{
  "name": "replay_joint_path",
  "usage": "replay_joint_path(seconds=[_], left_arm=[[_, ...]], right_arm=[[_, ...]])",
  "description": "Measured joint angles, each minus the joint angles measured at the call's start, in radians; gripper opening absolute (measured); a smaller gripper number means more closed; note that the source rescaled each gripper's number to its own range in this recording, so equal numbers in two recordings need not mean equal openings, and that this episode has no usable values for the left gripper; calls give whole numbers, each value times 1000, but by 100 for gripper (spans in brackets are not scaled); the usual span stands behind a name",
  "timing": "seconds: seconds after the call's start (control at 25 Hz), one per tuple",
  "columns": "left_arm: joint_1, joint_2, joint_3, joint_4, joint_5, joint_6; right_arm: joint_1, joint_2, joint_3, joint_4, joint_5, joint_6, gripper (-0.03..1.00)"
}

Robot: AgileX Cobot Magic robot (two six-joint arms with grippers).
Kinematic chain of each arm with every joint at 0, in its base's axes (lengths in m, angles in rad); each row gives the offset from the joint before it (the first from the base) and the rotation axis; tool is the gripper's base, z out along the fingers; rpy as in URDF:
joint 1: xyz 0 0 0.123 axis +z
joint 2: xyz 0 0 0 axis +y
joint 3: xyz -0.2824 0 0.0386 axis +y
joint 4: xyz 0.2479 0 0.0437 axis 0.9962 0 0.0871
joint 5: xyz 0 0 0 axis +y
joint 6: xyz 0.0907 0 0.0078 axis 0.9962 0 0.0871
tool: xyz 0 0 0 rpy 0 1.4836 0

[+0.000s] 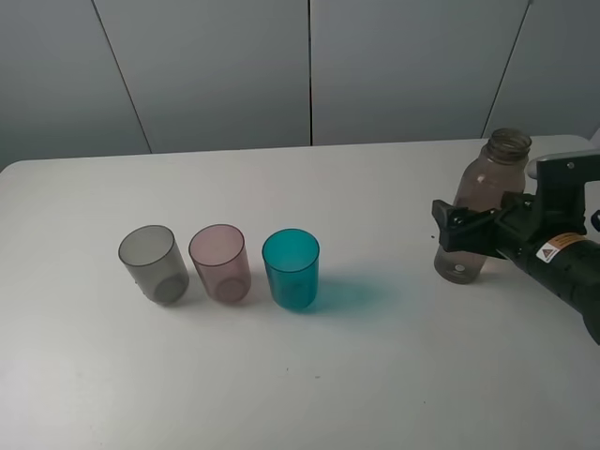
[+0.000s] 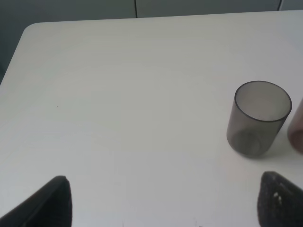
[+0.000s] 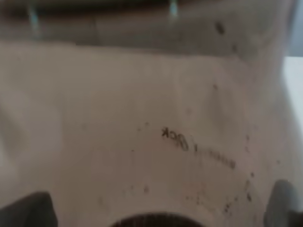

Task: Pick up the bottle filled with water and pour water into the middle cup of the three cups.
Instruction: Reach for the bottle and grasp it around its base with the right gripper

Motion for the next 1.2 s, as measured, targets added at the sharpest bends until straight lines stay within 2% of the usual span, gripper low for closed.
replay_joint_path(seconds=[0.96, 1.0, 1.04, 1.08, 1.12, 1.16, 1.2], left_arm=[[0, 0, 0, 0, 0, 0], [0, 0, 0, 0, 0, 0], [0, 0, 0, 0, 0, 0], [0, 0, 0, 0, 0, 0], [0, 0, 0, 0, 0, 0], [0, 0, 0, 0, 0, 0], [0, 0, 0, 0, 0, 0]], right_arm=[[0, 23, -3, 7, -4, 23, 99], [0, 23, -3, 7, -4, 23, 90], [0, 23, -3, 7, -4, 23, 71], [2, 23, -3, 7, -4, 23, 46], [2, 23, -3, 5, -4, 23, 9], [2, 23, -3, 5, -4, 22, 0], [2, 23, -3, 5, -4, 22, 0]])
